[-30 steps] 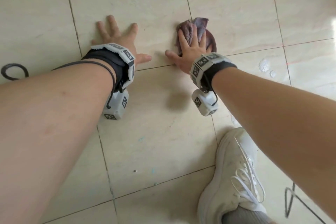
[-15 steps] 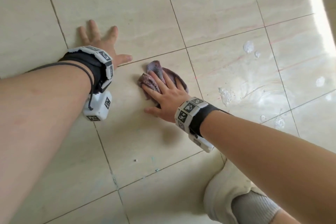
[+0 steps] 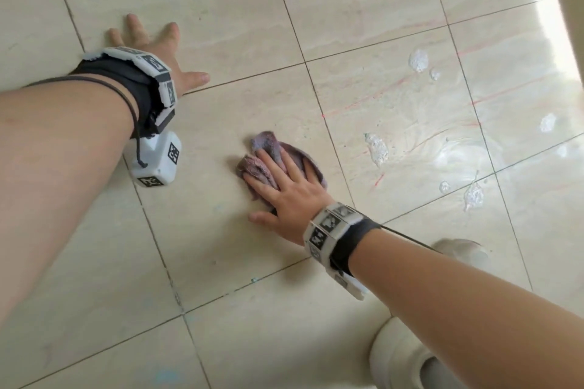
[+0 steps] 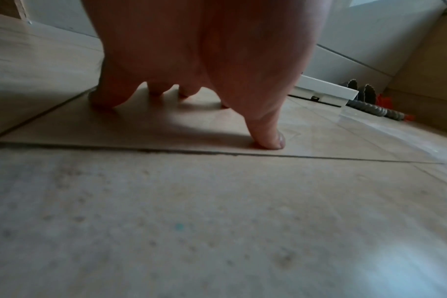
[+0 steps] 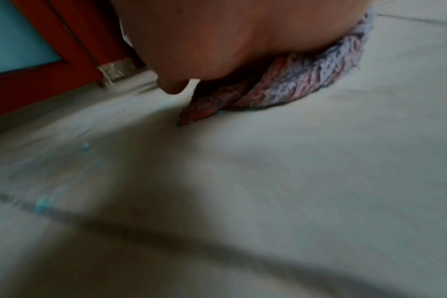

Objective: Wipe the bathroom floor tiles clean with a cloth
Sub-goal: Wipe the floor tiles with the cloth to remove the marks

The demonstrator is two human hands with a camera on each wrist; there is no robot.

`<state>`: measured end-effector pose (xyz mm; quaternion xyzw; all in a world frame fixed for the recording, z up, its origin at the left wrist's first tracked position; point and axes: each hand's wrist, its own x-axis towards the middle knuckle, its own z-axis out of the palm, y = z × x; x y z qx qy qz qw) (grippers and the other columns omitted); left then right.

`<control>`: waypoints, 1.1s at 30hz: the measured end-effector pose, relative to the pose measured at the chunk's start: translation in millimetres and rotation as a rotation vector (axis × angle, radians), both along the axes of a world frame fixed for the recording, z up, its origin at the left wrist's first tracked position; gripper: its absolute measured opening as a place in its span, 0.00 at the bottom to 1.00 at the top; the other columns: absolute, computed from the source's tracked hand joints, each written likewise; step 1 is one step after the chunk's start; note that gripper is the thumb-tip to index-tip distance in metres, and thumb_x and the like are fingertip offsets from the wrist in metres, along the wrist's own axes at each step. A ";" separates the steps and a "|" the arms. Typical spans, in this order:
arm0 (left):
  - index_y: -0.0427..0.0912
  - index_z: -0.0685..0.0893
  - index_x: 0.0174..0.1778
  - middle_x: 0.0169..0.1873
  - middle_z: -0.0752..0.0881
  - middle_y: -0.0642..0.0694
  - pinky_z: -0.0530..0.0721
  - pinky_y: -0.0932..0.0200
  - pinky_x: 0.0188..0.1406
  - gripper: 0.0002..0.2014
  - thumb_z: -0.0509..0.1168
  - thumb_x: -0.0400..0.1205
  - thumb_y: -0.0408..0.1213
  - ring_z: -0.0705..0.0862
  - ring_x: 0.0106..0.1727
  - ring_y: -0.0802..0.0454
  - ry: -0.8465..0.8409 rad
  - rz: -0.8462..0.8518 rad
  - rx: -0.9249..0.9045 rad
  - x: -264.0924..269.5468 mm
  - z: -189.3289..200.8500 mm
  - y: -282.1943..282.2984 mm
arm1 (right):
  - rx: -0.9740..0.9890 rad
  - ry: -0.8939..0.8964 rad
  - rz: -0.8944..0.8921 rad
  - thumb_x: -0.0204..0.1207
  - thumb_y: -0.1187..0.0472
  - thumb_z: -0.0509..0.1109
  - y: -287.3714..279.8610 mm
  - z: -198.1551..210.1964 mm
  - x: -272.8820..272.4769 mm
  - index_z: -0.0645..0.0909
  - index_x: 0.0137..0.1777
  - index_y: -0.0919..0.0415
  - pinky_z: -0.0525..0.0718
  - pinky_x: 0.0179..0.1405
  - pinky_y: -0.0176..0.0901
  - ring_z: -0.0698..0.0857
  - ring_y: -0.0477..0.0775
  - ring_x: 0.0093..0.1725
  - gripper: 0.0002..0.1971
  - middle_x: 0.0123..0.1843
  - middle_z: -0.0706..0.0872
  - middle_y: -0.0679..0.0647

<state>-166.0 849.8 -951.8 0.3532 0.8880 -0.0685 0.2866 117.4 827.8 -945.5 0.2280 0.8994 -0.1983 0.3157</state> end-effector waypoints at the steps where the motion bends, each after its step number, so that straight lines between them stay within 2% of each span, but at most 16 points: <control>1: 0.59 0.46 0.85 0.85 0.36 0.39 0.49 0.23 0.78 0.49 0.65 0.75 0.70 0.40 0.84 0.27 0.007 0.008 -0.014 6.6 1.0 0.7 | 0.019 -0.021 0.001 0.81 0.31 0.44 6.7 1.0 18.8 0.40 0.85 0.36 0.39 0.83 0.65 0.30 0.55 0.84 0.34 0.84 0.27 0.44; 4: 0.61 0.44 0.85 0.85 0.34 0.40 0.51 0.20 0.76 0.48 0.62 0.75 0.72 0.38 0.83 0.25 0.002 0.024 -0.023 36.6 1.9 7.1 | 0.104 -0.081 -0.148 0.81 0.30 0.41 59.2 -0.7 44.3 0.36 0.83 0.34 0.43 0.82 0.69 0.30 0.54 0.84 0.33 0.83 0.26 0.43; 7: 0.64 0.45 0.84 0.85 0.33 0.41 0.51 0.20 0.75 0.46 0.61 0.76 0.72 0.35 0.82 0.25 -0.026 -0.020 0.009 70.6 0.3 11.9 | 0.099 -0.016 -0.373 0.81 0.30 0.46 108.7 -4.4 10.9 0.39 0.84 0.35 0.40 0.82 0.70 0.30 0.57 0.84 0.35 0.85 0.29 0.44; 9: 0.66 0.45 0.84 0.85 0.32 0.42 0.49 0.21 0.76 0.45 0.61 0.76 0.72 0.34 0.83 0.27 -0.031 -0.052 0.029 85.8 -1.6 16.4 | 0.077 0.028 -0.438 0.81 0.30 0.47 108.6 -9.0 -15.8 0.40 0.85 0.37 0.38 0.80 0.69 0.29 0.60 0.84 0.36 0.86 0.29 0.46; 11: 0.66 0.46 0.84 0.84 0.32 0.42 0.47 0.22 0.76 0.46 0.61 0.75 0.72 0.33 0.83 0.29 -0.041 -0.060 0.037 96.0 -1.5 20.5 | 0.067 0.038 -0.376 0.80 0.29 0.46 82.4 -7.1 -21.0 0.39 0.85 0.38 0.39 0.80 0.68 0.28 0.60 0.83 0.36 0.85 0.28 0.47; 13: 0.66 0.46 0.84 0.85 0.32 0.42 0.47 0.21 0.76 0.46 0.63 0.74 0.72 0.33 0.83 0.28 -0.044 -0.050 0.040 99.3 -0.5 27.2 | 0.055 0.019 -0.266 0.80 0.29 0.43 53.2 -2.7 -1.4 0.38 0.85 0.37 0.41 0.81 0.66 0.27 0.57 0.83 0.36 0.85 0.27 0.45; 15: 0.65 0.47 0.84 0.85 0.33 0.42 0.49 0.20 0.75 0.47 0.65 0.74 0.70 0.34 0.83 0.27 -0.053 -0.029 0.024 100.4 4.0 36.3 | 0.040 -0.016 -0.236 0.80 0.29 0.41 43.8 1.4 29.1 0.38 0.84 0.36 0.43 0.83 0.65 0.28 0.54 0.83 0.34 0.85 0.27 0.43; 19: 0.64 0.49 0.84 0.85 0.35 0.41 0.52 0.20 0.74 0.44 0.66 0.77 0.67 0.36 0.83 0.26 -0.066 -0.026 0.030 109.8 8.9 52.2 | 0.067 -0.044 -0.415 0.81 0.30 0.45 98.7 5.5 54.1 0.39 0.84 0.34 0.44 0.82 0.68 0.30 0.53 0.84 0.33 0.85 0.28 0.41; 22: 0.66 0.51 0.83 0.85 0.35 0.42 0.49 0.22 0.75 0.39 0.62 0.80 0.66 0.36 0.83 0.28 -0.051 -0.025 0.070 118.0 1.4 55.9 | 0.096 -0.019 -0.573 0.81 0.30 0.47 139.8 0.1 26.6 0.40 0.85 0.37 0.41 0.81 0.70 0.31 0.58 0.84 0.36 0.85 0.28 0.45; 24: 0.67 0.49 0.83 0.85 0.34 0.42 0.48 0.22 0.76 0.37 0.60 0.81 0.66 0.35 0.84 0.29 -0.041 -0.026 0.067 118.5 -2.5 53.6 | 0.103 0.005 -0.615 0.79 0.28 0.48 140.2 -6.6 5.6 0.39 0.85 0.39 0.38 0.80 0.70 0.29 0.61 0.84 0.38 0.85 0.27 0.48; 27: 0.68 0.48 0.83 0.85 0.33 0.43 0.49 0.20 0.74 0.37 0.58 0.81 0.67 0.35 0.83 0.29 -0.016 -0.046 0.054 115.5 -4.0 56.5 | 0.084 0.068 -0.584 0.79 0.28 0.49 119.9 -11.1 1.3 0.40 0.85 0.39 0.37 0.80 0.68 0.28 0.61 0.83 0.39 0.85 0.28 0.48; 30: 0.68 0.48 0.83 0.85 0.34 0.41 0.51 0.17 0.73 0.36 0.57 0.82 0.67 0.35 0.83 0.27 -0.011 -0.067 0.023 132.3 -0.4 67.3 | 0.047 0.078 -0.495 0.80 0.29 0.48 99.6 -6.4 21.8 0.40 0.85 0.38 0.39 0.81 0.66 0.28 0.58 0.84 0.37 0.85 0.28 0.46; 33: 0.66 0.50 0.83 0.85 0.34 0.41 0.50 0.19 0.73 0.33 0.56 0.84 0.62 0.35 0.83 0.27 -0.049 -0.216 0.041 170.1 5.6 80.6 | 0.048 0.060 -0.517 0.81 0.30 0.47 102.5 -4.1 58.5 0.39 0.84 0.35 0.39 0.81 0.67 0.29 0.55 0.84 0.35 0.85 0.28 0.43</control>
